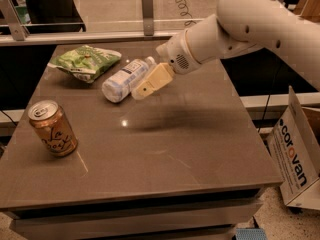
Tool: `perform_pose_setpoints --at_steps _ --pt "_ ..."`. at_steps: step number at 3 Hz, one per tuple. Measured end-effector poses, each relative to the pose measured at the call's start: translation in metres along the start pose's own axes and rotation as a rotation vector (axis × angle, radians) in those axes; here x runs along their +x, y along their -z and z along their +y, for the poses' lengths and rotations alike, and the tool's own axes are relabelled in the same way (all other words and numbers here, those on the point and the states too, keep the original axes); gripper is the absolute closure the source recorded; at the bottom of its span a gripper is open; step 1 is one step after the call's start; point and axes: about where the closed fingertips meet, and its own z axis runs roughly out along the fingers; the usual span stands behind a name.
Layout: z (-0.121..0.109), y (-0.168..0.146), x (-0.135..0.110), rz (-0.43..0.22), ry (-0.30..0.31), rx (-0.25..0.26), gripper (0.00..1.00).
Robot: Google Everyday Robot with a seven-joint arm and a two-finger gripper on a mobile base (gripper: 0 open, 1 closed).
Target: Knock blue plastic bottle over
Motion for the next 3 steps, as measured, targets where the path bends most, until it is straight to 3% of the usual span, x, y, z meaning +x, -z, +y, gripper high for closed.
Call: perform_pose_setpoints --at_steps 1,3 --pt "-0.013 0.029 0.01 -0.016 0.03 0.014 0.0" --pt "-0.041 0.122 0.037 -0.055 0.127 0.064 0.0"
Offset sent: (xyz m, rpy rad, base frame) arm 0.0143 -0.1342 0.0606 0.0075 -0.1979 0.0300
